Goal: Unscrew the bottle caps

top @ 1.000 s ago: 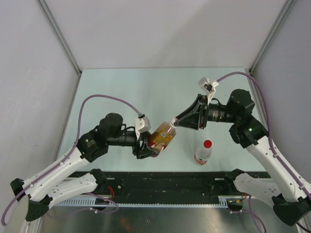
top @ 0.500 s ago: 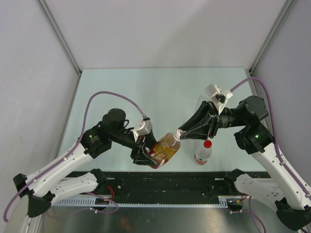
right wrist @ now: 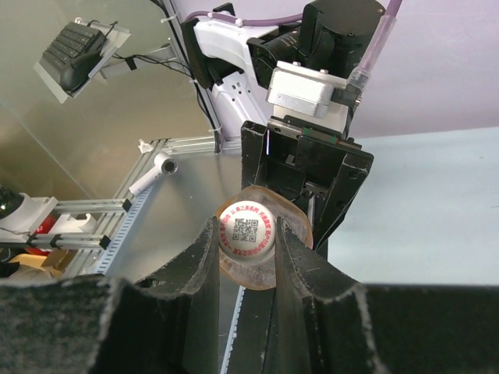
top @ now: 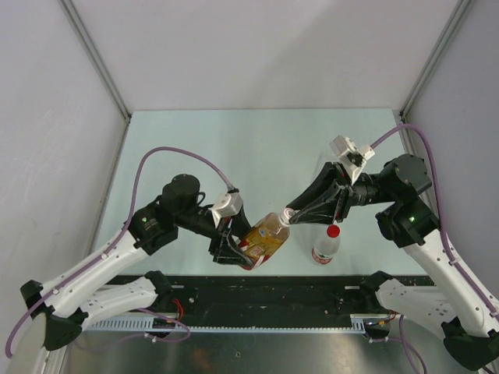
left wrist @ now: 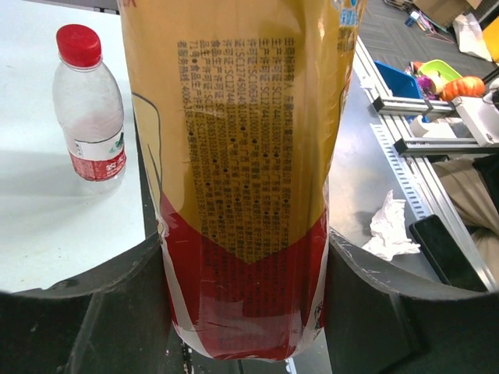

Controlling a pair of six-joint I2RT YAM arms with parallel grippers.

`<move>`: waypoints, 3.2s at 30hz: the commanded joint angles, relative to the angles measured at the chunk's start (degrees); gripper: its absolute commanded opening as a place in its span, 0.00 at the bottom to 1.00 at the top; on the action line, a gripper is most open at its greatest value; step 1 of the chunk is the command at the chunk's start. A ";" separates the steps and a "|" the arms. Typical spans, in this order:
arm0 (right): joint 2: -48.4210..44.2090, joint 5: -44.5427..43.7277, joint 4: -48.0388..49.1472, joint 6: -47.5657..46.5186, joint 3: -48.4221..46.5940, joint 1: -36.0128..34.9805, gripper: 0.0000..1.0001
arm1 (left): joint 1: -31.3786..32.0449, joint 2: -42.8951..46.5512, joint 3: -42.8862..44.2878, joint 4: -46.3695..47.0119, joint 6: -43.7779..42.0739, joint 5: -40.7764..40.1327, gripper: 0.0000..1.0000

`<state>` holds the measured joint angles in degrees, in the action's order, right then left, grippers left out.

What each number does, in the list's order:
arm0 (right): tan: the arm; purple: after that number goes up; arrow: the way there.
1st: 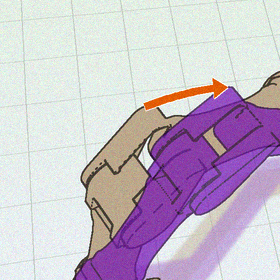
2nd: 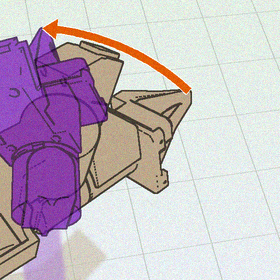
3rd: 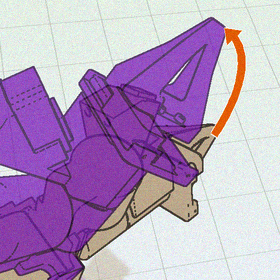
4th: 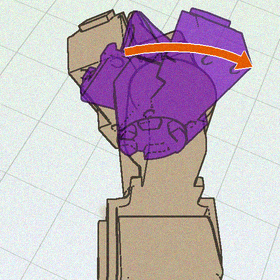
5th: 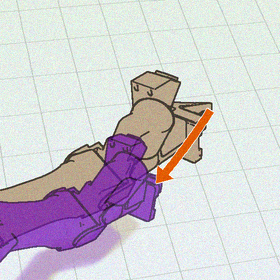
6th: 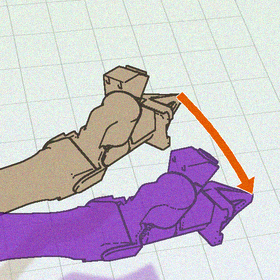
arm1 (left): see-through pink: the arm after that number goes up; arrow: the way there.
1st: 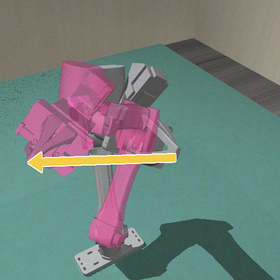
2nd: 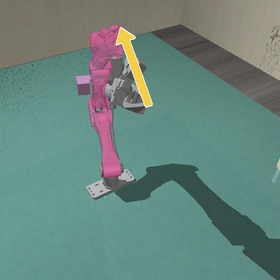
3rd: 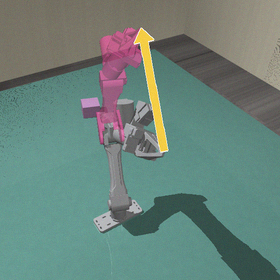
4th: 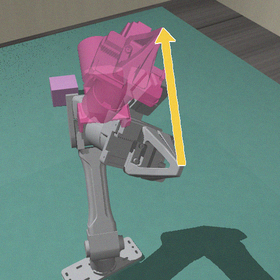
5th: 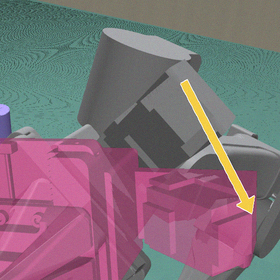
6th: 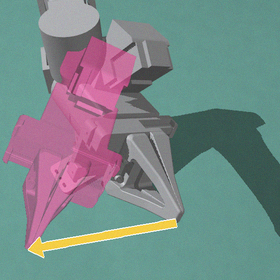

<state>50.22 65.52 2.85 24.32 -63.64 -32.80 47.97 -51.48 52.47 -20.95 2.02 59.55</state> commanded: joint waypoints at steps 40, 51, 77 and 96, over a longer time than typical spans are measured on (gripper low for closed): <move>-0.01 -22.61 -4.54 -1.72 -1.41 5.10 0.90 | -3.23 8.89 -7.18 -0.96 -3.85 -32.70 0.00; 2.72 -21.99 -7.02 -2.45 -1.47 5.12 0.99 | -3.23 11.32 -8.17 -0.98 -4.29 -38.91 0.00; 11.98 -22.66 -6.58 0.96 -1.42 -0.30 0.96 | -3.22 10.86 -9.12 -0.91 -4.35 -39.38 0.00; 16.58 -20.89 -3.46 3.87 -1.46 -1.89 0.01 | -3.21 10.25 -9.00 -0.93 -4.34 -40.10 0.01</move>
<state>66.78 44.21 -2.52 26.28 -63.13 -34.44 44.73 -41.17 42.96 -23.79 -0.32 19.64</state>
